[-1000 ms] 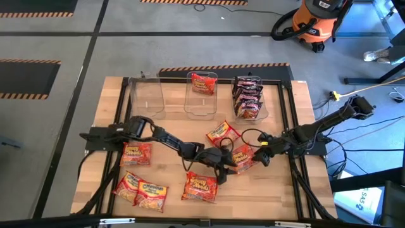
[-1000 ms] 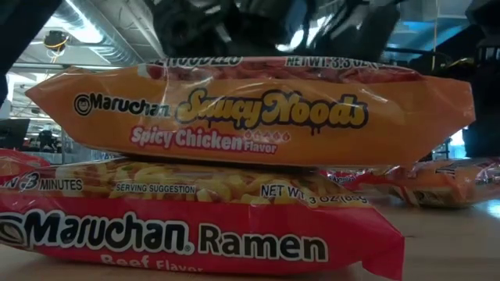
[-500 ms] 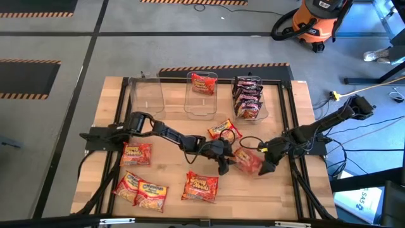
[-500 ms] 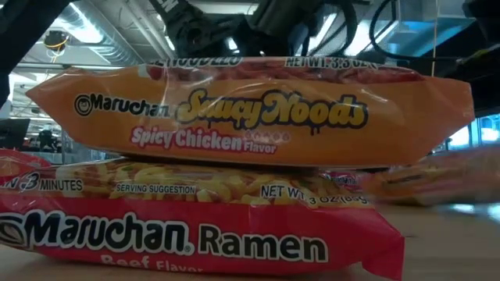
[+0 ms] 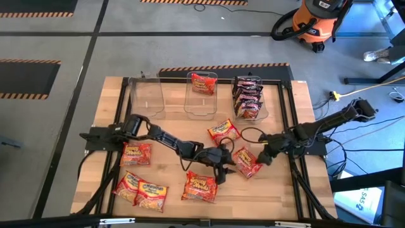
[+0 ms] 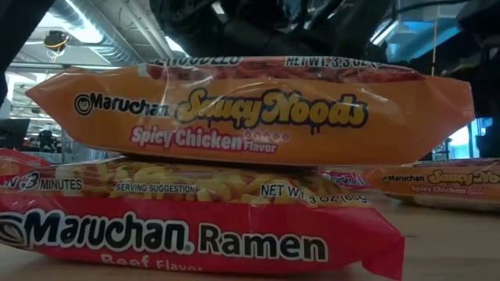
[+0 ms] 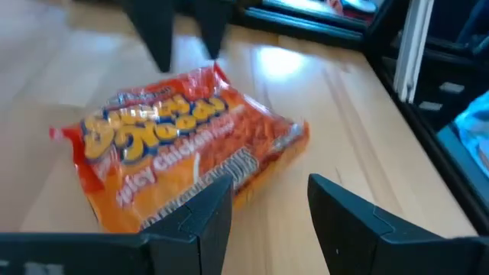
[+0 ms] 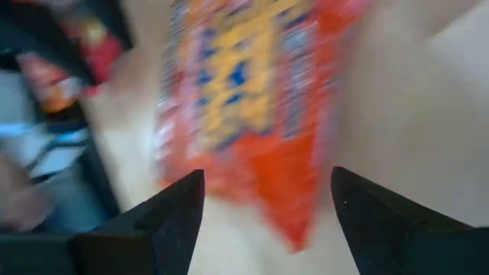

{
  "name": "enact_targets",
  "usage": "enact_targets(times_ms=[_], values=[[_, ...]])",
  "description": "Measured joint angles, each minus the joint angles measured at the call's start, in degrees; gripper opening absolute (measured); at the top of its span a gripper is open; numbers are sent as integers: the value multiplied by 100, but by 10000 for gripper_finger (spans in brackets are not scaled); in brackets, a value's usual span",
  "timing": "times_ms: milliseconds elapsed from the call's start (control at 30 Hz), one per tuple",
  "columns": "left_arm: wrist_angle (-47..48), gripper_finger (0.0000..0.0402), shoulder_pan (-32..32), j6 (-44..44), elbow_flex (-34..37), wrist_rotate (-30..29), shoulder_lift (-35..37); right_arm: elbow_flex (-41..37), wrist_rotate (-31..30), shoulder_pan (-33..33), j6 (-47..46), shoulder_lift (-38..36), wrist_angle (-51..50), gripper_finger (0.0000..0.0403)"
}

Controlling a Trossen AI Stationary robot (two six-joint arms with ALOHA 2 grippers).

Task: Sort Maruchan noodles
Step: Put the orange noodle pack into the middle transparent bin

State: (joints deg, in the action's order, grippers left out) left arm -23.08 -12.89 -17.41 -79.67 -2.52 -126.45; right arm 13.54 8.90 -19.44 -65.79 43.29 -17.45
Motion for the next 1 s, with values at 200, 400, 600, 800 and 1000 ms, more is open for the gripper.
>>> enact_targets(times_ms=[200, 400, 600, 800, 1000], values=[[-474, 165, -14, -58, -19, -273, -418, -15, -800, 39, 138, 139, -339, 264], [-495, 165, 102, -321, -32, -243, -636, -15, -786, 34, 182, 421, 35, 264], [-482, 165, 112, -256, -32, -249, -636, -15, -553, 34, 329, 798, 609, 264], [-449, 165, 112, -256, -32, -250, -636, -15, -367, 34, 328, 1200, 1073, 264], [-437, 165, 114, -256, -27, -256, -638, -15, -282, 28, 351, 1726, 1920, 264]])
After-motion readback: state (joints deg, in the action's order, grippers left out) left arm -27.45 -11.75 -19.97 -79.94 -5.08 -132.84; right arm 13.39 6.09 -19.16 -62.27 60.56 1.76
